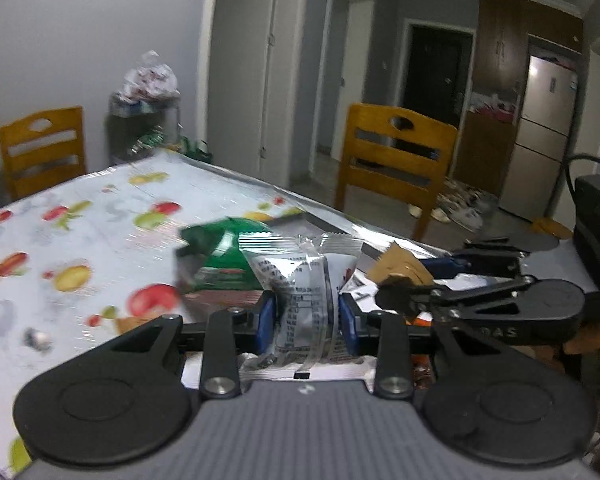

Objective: Organize snacks
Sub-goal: 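Carry the sachet and tan packet over the grey tray with both tools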

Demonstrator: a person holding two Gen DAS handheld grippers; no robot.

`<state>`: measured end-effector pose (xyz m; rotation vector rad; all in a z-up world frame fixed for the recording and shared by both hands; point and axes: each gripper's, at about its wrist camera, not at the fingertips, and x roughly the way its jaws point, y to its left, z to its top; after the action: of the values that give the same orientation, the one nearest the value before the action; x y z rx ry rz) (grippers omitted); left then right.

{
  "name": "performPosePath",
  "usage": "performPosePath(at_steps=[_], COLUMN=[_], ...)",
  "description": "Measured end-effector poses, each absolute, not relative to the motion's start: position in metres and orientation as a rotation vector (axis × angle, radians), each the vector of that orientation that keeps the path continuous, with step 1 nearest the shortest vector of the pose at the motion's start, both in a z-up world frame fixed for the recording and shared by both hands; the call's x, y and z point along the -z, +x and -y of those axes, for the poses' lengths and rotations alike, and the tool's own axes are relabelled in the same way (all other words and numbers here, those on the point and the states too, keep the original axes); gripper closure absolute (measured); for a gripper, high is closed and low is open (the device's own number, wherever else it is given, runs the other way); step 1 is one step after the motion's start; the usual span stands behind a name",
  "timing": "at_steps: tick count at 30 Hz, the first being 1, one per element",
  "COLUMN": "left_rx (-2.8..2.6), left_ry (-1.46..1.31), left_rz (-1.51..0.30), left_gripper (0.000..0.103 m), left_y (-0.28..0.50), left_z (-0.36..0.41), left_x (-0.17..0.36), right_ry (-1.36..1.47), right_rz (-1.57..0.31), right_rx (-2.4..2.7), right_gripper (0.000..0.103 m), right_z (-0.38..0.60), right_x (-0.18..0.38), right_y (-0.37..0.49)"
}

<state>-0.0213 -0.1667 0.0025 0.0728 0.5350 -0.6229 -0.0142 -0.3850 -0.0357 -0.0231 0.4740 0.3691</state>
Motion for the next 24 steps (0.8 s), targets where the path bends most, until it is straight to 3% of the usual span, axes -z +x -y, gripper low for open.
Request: performPosePath(at_steps=[20, 24], left_rx=[0.651, 0.638], left_ry=[0.083, 0.086], left_rz=[-0.64, -0.636], left_gripper=[0.072, 0.071], left_y=[0.013, 0.012], left_z=[0.207, 0.207], left_x=[0.028, 0.028], right_ry=[-0.013, -0.006], right_rz=[-0.583, -0.581], right_rx=[-0.325, -0.323], right_gripper=[0.064, 0.057], right_z=[0.396, 0.395], right_x=[0.062, 0.06], right_y=[0.011, 0.01])
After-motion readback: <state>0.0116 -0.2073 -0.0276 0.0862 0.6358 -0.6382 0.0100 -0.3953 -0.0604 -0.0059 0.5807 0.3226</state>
